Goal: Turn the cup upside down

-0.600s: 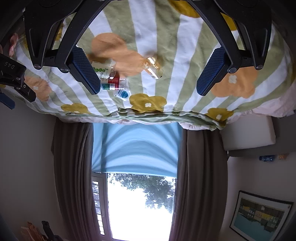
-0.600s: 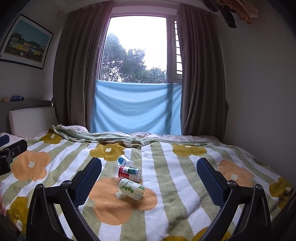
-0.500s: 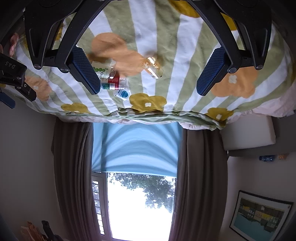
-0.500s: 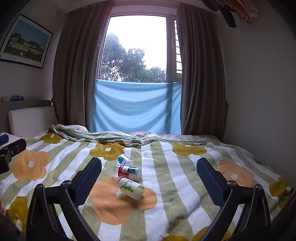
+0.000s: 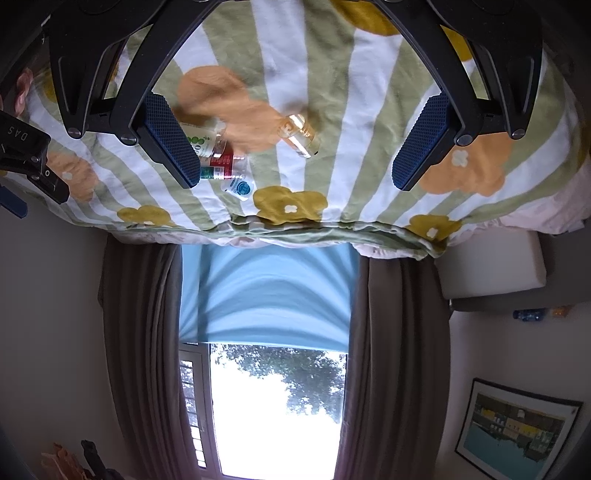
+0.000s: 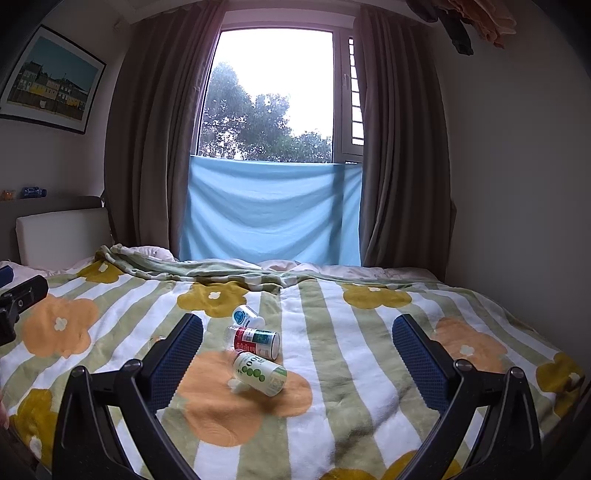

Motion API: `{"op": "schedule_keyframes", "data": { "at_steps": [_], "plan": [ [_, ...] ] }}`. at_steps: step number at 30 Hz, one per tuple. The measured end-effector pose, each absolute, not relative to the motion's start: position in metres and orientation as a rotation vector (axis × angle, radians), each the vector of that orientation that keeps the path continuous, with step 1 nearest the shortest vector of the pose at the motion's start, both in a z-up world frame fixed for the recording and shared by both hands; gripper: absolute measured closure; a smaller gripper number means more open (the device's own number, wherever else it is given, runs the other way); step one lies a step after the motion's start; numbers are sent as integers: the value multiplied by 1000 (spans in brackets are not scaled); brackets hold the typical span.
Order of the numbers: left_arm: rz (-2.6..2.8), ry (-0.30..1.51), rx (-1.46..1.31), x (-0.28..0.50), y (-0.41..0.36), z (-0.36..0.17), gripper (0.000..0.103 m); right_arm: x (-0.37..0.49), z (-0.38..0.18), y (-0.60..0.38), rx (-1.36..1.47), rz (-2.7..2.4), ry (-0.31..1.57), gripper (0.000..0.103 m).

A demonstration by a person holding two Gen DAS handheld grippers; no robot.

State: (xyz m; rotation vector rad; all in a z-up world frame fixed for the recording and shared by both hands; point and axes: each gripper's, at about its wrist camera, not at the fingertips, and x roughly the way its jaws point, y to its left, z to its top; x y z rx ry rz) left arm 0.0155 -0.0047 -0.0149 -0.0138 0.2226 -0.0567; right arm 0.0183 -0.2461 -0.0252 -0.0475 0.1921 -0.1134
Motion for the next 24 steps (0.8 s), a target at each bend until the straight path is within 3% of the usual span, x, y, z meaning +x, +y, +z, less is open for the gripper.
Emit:
{"op": "schedule_keyframes", "data": {
  "at_steps": [24],
  "plan": [
    [-51,236,-6,19,-5,-22,0,23,-42,-250,-38,-113,215,0]
  ]
}}
